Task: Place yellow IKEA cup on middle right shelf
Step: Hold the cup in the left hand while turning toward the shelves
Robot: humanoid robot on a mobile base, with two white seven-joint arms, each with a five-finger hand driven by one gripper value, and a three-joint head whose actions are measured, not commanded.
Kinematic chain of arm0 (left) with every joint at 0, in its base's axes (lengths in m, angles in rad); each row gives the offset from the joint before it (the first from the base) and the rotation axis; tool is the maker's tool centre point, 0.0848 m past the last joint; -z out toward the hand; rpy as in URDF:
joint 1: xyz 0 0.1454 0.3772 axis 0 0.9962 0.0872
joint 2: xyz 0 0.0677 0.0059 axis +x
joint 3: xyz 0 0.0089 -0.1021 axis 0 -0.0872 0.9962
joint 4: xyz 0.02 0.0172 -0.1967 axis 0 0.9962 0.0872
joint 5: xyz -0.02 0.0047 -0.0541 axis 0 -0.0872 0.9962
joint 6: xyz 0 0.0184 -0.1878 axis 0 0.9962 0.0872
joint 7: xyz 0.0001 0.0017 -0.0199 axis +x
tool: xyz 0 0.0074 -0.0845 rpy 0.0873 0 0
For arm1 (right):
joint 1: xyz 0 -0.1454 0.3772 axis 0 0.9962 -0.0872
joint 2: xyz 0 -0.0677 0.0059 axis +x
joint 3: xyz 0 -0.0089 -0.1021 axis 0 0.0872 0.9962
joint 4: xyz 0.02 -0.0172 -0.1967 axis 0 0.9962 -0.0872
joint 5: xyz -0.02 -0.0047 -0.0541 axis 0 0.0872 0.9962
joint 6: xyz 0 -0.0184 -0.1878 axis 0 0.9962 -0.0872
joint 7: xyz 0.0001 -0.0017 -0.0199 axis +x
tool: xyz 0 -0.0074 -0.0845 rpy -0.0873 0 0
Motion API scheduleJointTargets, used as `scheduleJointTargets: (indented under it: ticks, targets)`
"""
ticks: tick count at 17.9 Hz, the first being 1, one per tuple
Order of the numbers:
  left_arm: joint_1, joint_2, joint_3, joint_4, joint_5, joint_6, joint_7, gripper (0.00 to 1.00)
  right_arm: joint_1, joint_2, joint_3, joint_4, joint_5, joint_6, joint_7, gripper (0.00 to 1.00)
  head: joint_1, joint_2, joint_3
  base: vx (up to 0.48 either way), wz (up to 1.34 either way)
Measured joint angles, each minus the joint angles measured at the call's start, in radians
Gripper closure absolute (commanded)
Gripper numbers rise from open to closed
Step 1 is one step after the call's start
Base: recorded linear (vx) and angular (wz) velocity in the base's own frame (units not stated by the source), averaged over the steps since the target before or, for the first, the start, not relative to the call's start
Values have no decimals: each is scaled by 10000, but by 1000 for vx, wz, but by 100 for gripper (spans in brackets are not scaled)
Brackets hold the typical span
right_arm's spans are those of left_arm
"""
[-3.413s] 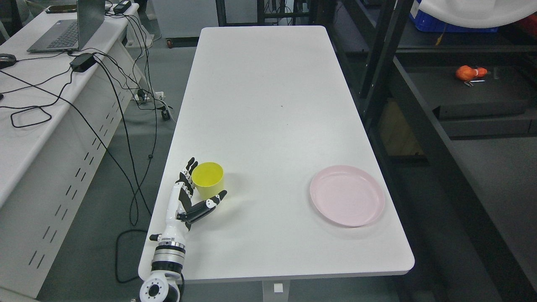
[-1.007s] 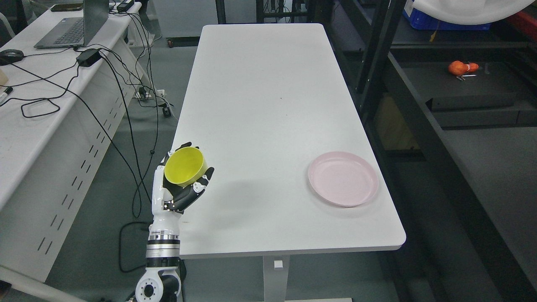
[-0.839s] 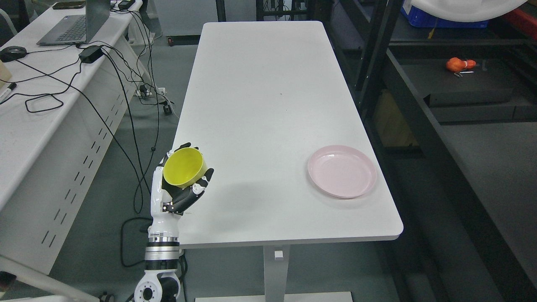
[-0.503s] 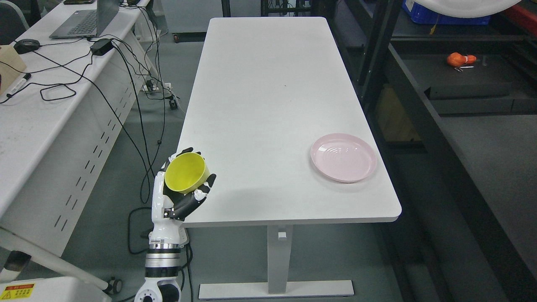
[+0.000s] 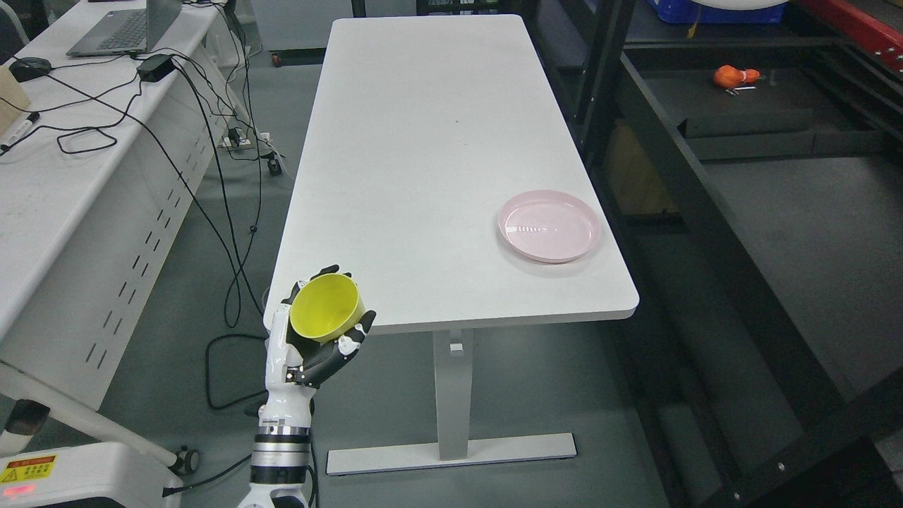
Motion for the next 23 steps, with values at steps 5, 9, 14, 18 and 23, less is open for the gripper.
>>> scheduleJointTargets:
  ticks: [5,9,14,18,23]
  targets:
    - [21,0,-55,-40,-19,31,29,99,1,0,0,1,0,0,0,1,0,0,0,-167,-364]
    - [92,0,-71,-55,-25,49,38,99,1,0,0,1,0,0,0,1,0,0,0,-159,-464]
    - [188,0,-51,-43,-27,56,38,99,1,0,0,0,0,0,1,1,0,0,0,-139,-591]
    - [199,0,-35,46,-28,56,4,99,1,0,0,0,0,0,0,1,0,0,0,-121,-620]
    - [239,0,-125,118,-29,103,-12,99,0,0,0,-1,0,0,0,1,0,0,0,-105,-634]
